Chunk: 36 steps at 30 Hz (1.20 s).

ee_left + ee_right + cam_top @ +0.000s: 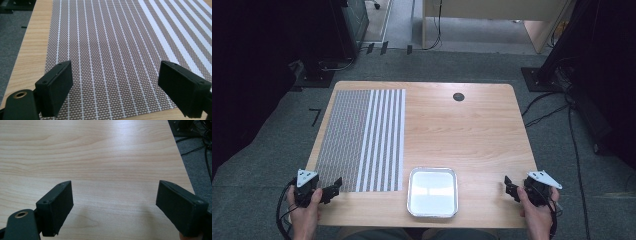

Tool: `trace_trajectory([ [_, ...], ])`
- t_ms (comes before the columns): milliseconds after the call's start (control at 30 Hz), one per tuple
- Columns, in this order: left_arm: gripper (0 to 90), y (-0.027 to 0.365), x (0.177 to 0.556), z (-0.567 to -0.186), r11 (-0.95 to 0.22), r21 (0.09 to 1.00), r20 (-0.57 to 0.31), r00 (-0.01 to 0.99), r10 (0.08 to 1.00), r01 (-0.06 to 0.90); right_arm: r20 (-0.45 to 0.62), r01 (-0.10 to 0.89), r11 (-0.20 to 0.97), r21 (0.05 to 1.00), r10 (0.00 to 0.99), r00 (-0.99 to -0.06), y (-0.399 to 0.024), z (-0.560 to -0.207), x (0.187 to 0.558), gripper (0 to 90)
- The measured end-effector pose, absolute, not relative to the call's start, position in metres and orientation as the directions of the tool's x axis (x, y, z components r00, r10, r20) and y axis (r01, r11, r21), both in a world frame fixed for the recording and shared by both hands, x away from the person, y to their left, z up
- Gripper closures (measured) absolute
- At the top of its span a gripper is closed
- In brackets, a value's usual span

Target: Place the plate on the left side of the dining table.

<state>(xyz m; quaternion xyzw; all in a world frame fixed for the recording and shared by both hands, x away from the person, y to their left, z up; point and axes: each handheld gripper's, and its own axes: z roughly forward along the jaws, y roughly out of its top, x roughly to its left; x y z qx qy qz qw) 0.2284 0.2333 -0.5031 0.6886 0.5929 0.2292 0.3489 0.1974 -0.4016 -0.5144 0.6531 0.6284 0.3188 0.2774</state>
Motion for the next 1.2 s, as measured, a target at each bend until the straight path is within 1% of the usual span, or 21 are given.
trace_trajectory([
  [233,12.3,0.225,0.227,-0.498,-0.042,0.762,-0.116,0.199,0.973,0.646,0.084,0.621,-0.072,0.78,0.996,0.01,-0.397,-0.509,0.197,14.2],
  [733,12.3,0.196,0.226,-0.496,-0.096,0.768,-0.103,0.27,0.957,0.633,0.121,0.585,-0.087,0.806,0.992,-0.019,-0.378,-0.5,0.195,15.2],
  [933,11.9,0.185,0.226,-0.495,-0.124,0.77,-0.088,0.296,0.951,0.626,0.127,0.577,-0.087,0.812,0.991,-0.029,-0.371,-0.498,0.195,15.3],
  [1100,11.8,0.18,0.225,-0.491,-0.121,0.781,-0.09,0.303,0.949,0.612,0.094,0.565,-0.052,0.823,0.995,-0.044,-0.363,-0.495,0.194,16.0],
  [1200,11.8,0.173,0.224,-0.49,-0.135,0.785,-0.086,0.322,0.943,0.605,0.103,0.564,-0.054,0.824,0.993,-0.055,-0.358,-0.495,0.195,16.0],
])
